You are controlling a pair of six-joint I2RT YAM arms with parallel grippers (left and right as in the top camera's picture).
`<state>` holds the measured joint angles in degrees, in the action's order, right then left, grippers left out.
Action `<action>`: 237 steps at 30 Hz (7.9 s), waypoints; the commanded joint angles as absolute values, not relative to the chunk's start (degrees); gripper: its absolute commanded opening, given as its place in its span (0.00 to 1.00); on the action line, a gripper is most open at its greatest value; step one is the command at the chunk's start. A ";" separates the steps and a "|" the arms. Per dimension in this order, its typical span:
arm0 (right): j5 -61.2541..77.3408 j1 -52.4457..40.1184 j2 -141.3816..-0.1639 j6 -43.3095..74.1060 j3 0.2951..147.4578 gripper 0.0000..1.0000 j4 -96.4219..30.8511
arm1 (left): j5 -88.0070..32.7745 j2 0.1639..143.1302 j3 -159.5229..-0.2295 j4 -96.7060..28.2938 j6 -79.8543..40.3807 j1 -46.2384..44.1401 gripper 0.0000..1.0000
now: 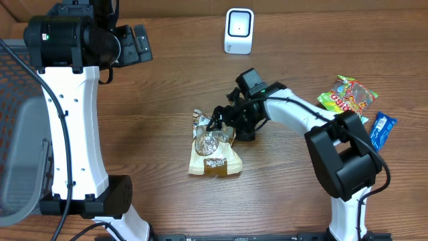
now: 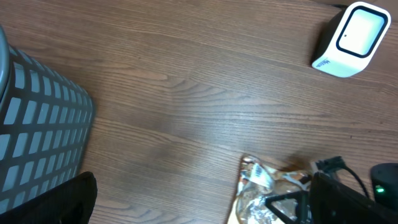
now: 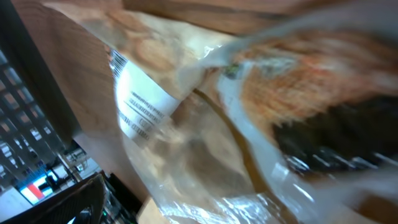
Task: Scan the item barcode
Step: 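Lift the bread bag with the right gripper toward the scanner, then hold the bread bag label in front of the white scanner, then carry the bread bag right and release it onto the Haribo bag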
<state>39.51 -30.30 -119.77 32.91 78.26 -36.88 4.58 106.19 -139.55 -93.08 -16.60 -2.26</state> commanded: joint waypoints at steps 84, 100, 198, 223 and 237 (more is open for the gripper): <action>-35.09 -23.57 -109.95 -29.50 79.00 0.04 23.49 | 4.89 106.50 -139.96 -92.97 -17.37 -3.03 1.00; -30.72 -24.38 -123.57 -36.73 82.00 0.04 34.89 | 4.89 106.50 -139.96 -92.97 -17.37 -3.03 1.00; 1.41 -36.51 -90.56 0.34 94.26 0.04 -54.94 | 4.89 106.50 -139.96 -92.97 -17.37 -3.03 1.00; 26.72 27.20 -98.59 19.84 82.00 0.24 -59.68 | 4.89 106.50 -139.96 -92.97 -17.37 -3.03 0.99; 29.69 27.90 -91.90 16.73 93.95 0.88 -67.46 | 4.89 106.50 -139.96 -92.97 -17.37 -3.03 1.00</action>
<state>28.25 28.40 -97.69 17.87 87.94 -66.87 4.58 106.19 -139.55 -93.08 -16.60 -2.26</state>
